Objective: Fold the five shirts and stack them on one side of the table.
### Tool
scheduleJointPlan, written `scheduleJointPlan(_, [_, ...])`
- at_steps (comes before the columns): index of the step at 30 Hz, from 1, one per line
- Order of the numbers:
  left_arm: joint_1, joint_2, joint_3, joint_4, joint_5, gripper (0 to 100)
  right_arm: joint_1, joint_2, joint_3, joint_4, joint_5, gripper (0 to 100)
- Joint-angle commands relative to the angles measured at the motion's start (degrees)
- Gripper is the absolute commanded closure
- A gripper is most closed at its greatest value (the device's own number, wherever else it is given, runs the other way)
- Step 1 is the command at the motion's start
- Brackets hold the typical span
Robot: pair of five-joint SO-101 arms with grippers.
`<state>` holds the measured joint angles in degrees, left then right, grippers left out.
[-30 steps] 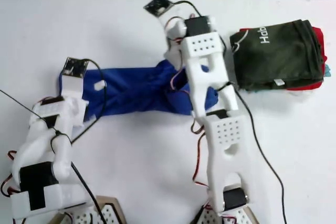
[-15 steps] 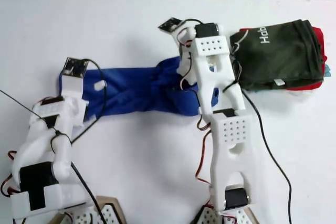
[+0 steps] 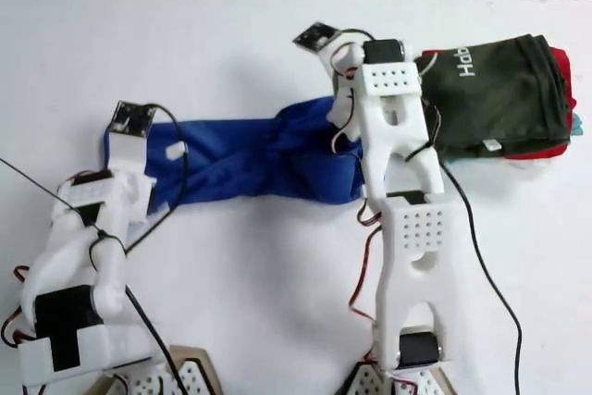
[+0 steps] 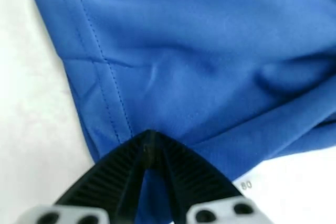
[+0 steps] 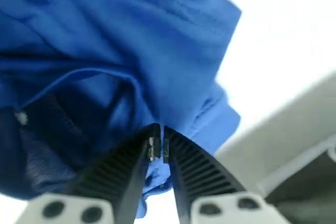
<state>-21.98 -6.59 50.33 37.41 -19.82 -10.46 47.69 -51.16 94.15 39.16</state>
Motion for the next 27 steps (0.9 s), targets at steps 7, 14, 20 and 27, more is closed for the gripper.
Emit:
scheduleJointPlan(7, [0.4,-1.3,0.1,-0.8,0.3,98,0.0,-5.0,-8.7,0.3,0.1,97.8])
scheduleJointPlan(14, [0.4,-1.3,0.1,-0.8,0.3,98,-4.3,-4.6,-6.0,7.2,0.1,84.8])
scheduleJointPlan(20, [0.4,-1.3,0.1,-0.8,0.3,98,-4.6,-4.5,-2.8,7.1,0.4,80.5])
scheduleJointPlan(27, [0.4,-1.3,0.1,-0.8,0.3,98,-4.6,0.5,-3.0,7.1,0.5,80.5])
